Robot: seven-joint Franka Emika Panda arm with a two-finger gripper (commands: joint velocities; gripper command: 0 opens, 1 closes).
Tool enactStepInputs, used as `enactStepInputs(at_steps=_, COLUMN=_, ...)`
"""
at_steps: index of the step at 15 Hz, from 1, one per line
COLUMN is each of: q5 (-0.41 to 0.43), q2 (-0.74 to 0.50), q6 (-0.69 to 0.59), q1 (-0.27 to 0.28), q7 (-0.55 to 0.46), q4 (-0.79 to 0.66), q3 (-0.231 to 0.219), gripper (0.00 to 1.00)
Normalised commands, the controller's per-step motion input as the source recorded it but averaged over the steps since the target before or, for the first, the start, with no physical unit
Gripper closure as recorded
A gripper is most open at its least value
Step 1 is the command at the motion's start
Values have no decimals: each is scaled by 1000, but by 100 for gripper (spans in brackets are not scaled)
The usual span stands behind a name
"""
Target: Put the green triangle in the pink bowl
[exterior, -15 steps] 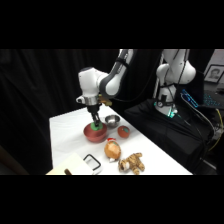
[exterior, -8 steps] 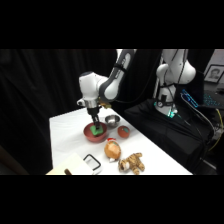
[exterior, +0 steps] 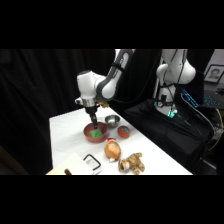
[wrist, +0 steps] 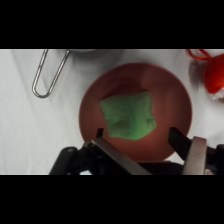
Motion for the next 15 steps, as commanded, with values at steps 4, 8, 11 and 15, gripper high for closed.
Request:
enactStepInputs(at_steps=4, q5=108, q2=-395, q6=-260, q1=-9, q7=-38, q4=-159, q3=-7, gripper=0)
enactStepInputs(at_steps=8, q5=90, q2=-458, q6=-297, q1=26, q7=-19, q4=-195, q3=-36, gripper=0)
enactStepInputs(at_steps=11, q5=100, q2=-461, q6=-294, q1=43, q7=-21, q4=-194, q3=-50, gripper=0)
enactStepInputs(at_steps=15, q5=90, q2=-383, q6=-240, q1=68, q7=5, q4=-145, q3=-64, gripper=0)
